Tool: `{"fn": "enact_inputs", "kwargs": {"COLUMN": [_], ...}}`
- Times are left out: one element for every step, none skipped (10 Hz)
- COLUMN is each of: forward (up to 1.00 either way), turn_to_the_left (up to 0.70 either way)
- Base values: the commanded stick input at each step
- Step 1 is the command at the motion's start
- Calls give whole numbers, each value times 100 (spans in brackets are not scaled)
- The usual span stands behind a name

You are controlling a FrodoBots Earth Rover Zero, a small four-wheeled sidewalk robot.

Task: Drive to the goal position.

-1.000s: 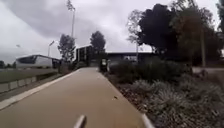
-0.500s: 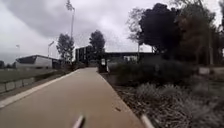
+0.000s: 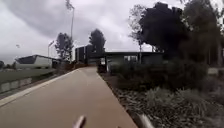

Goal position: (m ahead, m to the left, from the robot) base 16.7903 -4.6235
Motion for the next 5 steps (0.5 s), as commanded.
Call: {"fn": "enact_inputs", "kwargs": {"forward": [100, 100, 100, 100, 100], "turn_to_the_left": [0, 0, 0, 0, 0]}}
